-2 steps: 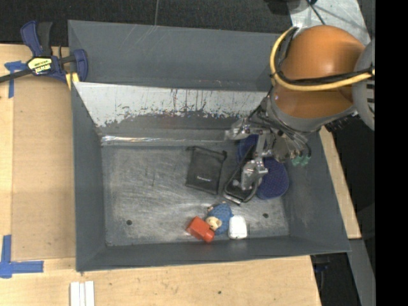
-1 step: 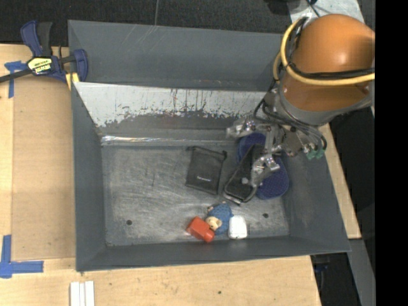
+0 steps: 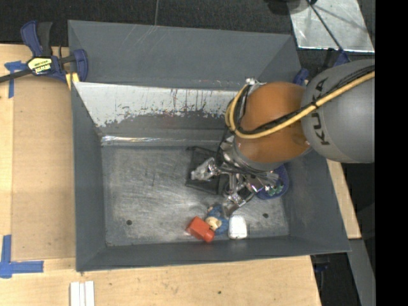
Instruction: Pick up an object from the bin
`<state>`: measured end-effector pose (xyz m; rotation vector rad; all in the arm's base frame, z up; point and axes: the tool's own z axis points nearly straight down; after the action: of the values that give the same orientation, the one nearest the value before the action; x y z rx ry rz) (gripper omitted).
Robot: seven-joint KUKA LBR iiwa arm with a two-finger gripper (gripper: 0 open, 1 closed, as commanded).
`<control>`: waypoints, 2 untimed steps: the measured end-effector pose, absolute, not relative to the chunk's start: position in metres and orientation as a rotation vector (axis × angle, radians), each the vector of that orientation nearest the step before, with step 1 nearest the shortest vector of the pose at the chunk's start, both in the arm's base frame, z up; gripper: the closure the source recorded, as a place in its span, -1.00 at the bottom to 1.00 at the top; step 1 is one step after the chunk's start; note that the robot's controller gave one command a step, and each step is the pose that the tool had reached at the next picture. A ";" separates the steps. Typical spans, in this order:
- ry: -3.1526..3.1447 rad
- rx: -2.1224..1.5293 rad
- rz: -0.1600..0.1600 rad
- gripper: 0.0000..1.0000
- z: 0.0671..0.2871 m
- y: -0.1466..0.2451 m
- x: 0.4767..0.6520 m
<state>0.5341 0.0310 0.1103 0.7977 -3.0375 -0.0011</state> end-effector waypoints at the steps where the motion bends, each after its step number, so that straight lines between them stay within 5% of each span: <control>1: -3.008 0.882 -0.005 -1.00 0.086 -0.030 0.559; 2: -3.002 0.891 -0.013 1.00 0.084 -0.024 0.556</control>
Offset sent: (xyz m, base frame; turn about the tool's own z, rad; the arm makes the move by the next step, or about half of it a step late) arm 0.0233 -0.0585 -0.0281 -0.0660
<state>0.5557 -0.0243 0.0835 0.8911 -3.0016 -0.0132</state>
